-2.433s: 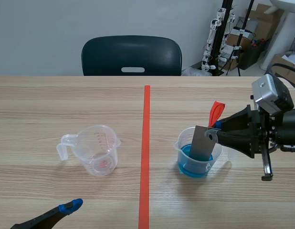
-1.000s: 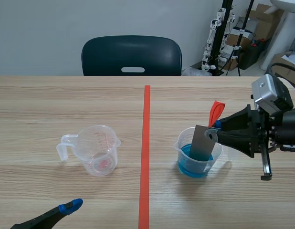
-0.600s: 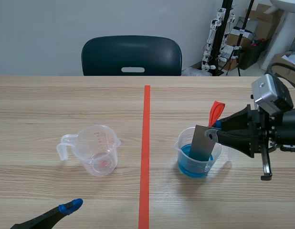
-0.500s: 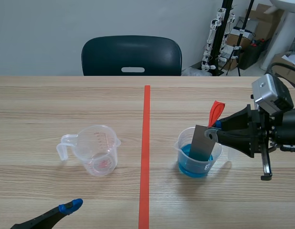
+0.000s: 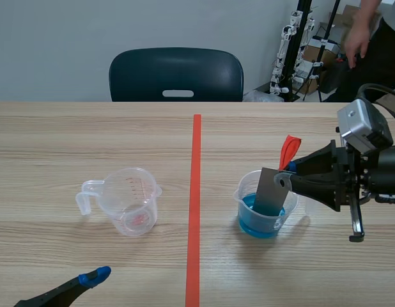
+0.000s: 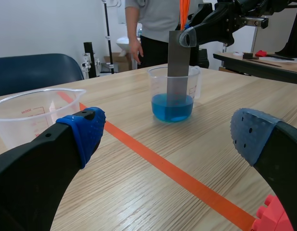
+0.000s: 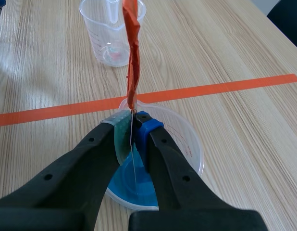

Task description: Do the redox reaction experiment. lower the plate into the blue solution

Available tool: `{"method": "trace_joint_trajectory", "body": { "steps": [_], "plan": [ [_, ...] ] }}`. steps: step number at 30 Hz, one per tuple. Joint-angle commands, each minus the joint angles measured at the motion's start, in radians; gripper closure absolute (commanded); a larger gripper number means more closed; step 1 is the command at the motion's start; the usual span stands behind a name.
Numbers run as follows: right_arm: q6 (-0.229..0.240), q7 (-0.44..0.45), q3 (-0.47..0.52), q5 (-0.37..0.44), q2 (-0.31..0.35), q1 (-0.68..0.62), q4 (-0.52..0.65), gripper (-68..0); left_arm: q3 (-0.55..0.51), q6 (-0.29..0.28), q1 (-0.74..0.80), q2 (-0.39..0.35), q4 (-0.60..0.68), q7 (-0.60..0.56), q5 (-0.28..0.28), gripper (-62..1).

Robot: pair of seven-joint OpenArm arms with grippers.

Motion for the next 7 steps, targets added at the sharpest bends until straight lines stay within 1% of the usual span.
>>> {"method": "trace_joint_trajectory", "body": {
  "steps": [1,3,7],
  "plan": [
    [0.000,0.022,0.000,0.011,0.003,0.010,0.007,-0.6,-0.003,-0.002,0.010,-0.003,0.015,-0.046,-0.003,-55.3],
    [0.000,0.024,0.000,0.012,0.002,0.010,0.007,-0.6,-0.003,-0.002,0.010,-0.003,0.015,-0.046,-0.003,-55.3],
    [0.000,0.066,0.000,0.012,0.002,0.010,0.007,-0.6,-0.003,-0.002,0.008,-0.003,0.015,-0.046,-0.003,-55.3]
  ]
}}
